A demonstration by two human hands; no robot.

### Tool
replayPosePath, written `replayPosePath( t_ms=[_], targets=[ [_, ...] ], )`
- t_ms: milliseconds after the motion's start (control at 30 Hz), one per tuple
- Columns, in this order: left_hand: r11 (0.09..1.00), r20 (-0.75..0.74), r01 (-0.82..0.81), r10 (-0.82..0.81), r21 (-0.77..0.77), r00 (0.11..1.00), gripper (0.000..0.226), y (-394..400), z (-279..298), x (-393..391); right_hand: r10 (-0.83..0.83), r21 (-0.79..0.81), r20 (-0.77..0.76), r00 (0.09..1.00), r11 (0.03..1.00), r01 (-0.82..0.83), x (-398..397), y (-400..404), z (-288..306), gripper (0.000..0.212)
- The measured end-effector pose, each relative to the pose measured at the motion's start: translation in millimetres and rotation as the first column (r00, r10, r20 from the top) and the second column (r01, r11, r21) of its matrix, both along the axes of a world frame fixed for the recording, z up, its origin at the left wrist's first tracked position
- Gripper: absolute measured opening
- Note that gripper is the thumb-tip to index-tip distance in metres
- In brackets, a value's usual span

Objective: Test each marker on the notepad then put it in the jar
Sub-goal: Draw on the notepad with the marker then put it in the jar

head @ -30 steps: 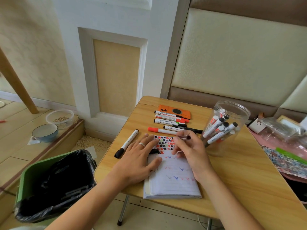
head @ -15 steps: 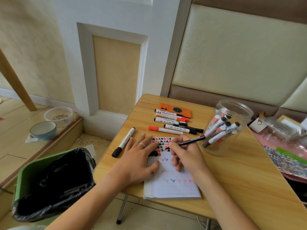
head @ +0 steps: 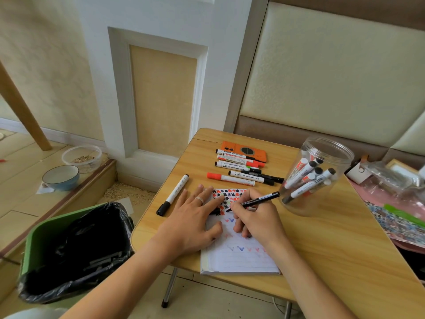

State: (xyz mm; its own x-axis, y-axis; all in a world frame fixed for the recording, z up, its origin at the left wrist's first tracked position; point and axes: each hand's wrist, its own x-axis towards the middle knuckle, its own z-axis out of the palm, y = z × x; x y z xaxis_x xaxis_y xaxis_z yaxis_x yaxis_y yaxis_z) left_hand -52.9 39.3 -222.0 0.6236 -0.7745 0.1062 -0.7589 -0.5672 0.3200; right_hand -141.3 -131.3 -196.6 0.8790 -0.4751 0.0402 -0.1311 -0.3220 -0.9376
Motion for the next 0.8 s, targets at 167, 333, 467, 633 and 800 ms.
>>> replayPosePath(
  t_ms=[167,333,467,633,800],
  targets=[
    [1.000,0.006,0.001,-0.001,0.006,1.000,0.085,-0.4,0.8,-0.2,0.015,-0.033,-0.005,1.000,0.999,-0.015,0.2,-0.1,-0.2,0.016],
    [1.000,0.016,-0.001,0.001,0.002,1.000,0.084,-0.2,-0.1,-0.3,-0.013,-0.025,-0.030,0.999,1.000,0.012,0.3,-0.3,0.8,0.015],
    [1.000,0.018,0.002,-0.002,0.014,1.000,0.085,-0.2,0.9,-0.5,-0.021,-0.020,-0.032,0.999,1.000,0.021,1.0,-0.1,2.0,0.013],
    [1.000,0.000,0.004,-0.004,0.003,1.000,0.087,-0.7,2.3,-1.6,-0.018,-0.006,-0.014,1.000,1.000,0.018,1.2,0.0,2.1,0.014],
    [1.000,-0.001,0.002,-0.002,0.007,1.000,0.088,-0.8,2.6,-1.7,0.001,-0.041,-0.028,1.000,0.999,-0.002,0.8,0.2,2.2,0.014]
  ],
)
